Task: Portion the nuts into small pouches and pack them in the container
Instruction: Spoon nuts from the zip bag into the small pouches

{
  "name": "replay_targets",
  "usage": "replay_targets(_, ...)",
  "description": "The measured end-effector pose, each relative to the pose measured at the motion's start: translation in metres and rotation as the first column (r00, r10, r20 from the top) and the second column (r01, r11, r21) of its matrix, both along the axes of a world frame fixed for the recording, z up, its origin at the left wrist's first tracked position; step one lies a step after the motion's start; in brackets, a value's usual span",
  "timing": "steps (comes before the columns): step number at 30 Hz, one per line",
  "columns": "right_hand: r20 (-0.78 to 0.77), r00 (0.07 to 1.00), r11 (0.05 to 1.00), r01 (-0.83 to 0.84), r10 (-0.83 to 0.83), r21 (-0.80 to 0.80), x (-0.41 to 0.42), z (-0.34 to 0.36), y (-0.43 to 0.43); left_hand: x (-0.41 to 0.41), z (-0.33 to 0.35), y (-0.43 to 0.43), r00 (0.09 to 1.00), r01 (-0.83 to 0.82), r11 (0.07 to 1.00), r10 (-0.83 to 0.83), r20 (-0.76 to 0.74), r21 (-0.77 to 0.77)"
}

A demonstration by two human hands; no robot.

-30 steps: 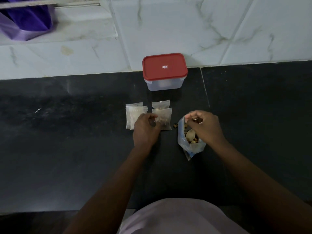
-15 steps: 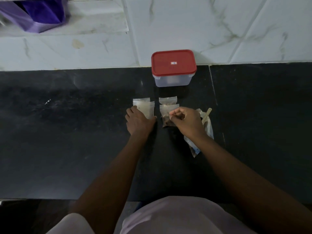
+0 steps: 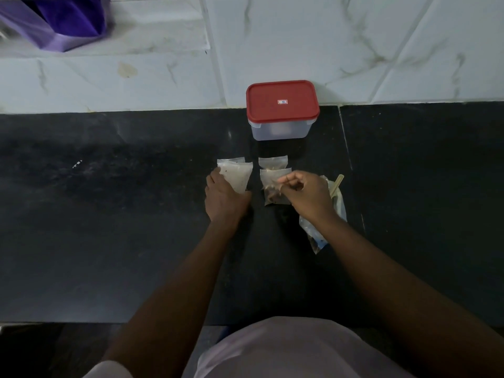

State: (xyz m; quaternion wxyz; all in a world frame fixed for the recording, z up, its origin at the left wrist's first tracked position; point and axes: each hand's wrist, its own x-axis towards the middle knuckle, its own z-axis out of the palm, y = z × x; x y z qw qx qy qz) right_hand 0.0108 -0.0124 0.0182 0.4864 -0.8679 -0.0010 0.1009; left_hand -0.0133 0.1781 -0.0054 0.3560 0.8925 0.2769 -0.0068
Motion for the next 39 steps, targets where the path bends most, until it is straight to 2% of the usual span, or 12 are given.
replay_targets(3,-0.011,0.998,0.995,0.057,-0.056,0.082,0.001,0.005,-0.001,-0.012,0.007,-0.012,0.988,0.086,0.993,-0.074,0.135,-0.081)
replay_targets(7,-0.082,0.988,0.965,0.144,-0.129,0.220,0.006,0.020,-0.002,-0.021,0.015,-0.028,0.947,0.227,0.971,-0.200,0.252,-0.081)
replay_targets(10,-0.136,0.985,0.961,0.136,-0.105,0.241,0.011,0.031,-0.008,-0.024,0.014,-0.033,0.908,0.338,0.940,-0.311,0.281,-0.052)
replay_targets(19,-0.190,0.982,0.971,0.028,0.018,0.236,0.005,0.044,-0.031,-0.020,0.014,-0.047,0.802,0.535,0.845,-0.500,0.326,-0.020)
replay_targets(23,-0.183,0.982,0.969,-0.009,0.056,0.247,-0.002,0.044,-0.045,-0.017,0.014,-0.060,0.776,0.567,0.823,-0.522,0.356,-0.030)
replay_targets(30,-0.134,0.991,0.976,0.037,-0.008,0.213,-0.011,0.042,-0.071,-0.017,0.023,-0.077,0.690,0.638,0.770,-0.559,0.460,-0.022)
replay_targets(35,-0.133,0.988,0.969,0.104,-0.076,0.225,-0.012,0.039,-0.081,-0.017,0.024,-0.089,0.685,0.651,0.758,-0.565,0.460,-0.039)
replay_targets(39,-0.146,0.989,0.970,0.067,-0.033,0.232,-0.010,0.038,-0.088,-0.016,0.023,-0.095,0.720,0.645,0.759,-0.566,0.402,-0.087)
